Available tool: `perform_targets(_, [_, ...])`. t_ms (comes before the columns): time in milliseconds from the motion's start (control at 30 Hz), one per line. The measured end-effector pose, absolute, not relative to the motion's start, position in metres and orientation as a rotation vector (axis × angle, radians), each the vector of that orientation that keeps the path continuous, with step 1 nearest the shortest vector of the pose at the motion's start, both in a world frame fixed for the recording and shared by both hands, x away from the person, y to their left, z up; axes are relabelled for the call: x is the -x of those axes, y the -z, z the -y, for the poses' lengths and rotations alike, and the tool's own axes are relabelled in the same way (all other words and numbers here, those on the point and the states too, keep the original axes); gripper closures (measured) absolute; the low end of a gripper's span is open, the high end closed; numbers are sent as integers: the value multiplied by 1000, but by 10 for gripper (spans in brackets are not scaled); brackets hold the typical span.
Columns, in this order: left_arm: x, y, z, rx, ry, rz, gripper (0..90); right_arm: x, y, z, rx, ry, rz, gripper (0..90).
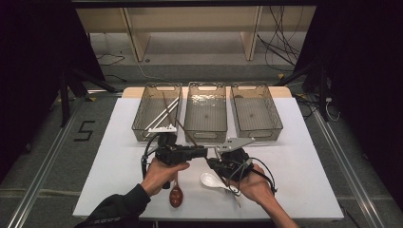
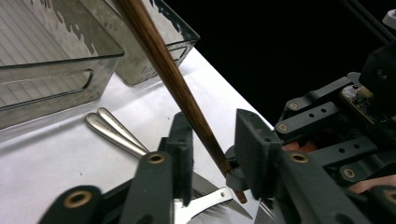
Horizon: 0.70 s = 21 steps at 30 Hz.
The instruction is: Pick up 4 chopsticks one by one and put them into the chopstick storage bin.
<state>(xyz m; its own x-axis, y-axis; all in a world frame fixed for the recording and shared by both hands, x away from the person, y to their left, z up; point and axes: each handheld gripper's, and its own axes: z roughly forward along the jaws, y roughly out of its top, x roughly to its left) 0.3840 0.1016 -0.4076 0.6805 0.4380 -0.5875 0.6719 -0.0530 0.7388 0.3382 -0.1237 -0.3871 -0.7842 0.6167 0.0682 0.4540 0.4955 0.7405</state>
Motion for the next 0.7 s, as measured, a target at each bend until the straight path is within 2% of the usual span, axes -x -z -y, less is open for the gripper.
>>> perform_targets(167, [-385, 410, -103, -1673, 260, -907, 757, -338, 387, 124, -908, -1171, -2533, 856])
perform_targets(433, [-385, 407, -105, -1656, 320, -879, 827, -336, 388, 123, -890, -1184, -2533, 855])
perform_targets(600, [-386, 402, -108, -1686, 297, -867, 839, -336, 387, 124, -883, -1201, -2539, 842])
perform_targets(700, [-390, 397, -118, -1686, 281, -884, 840, -336, 385, 131, -900, -1218, -2540, 756])
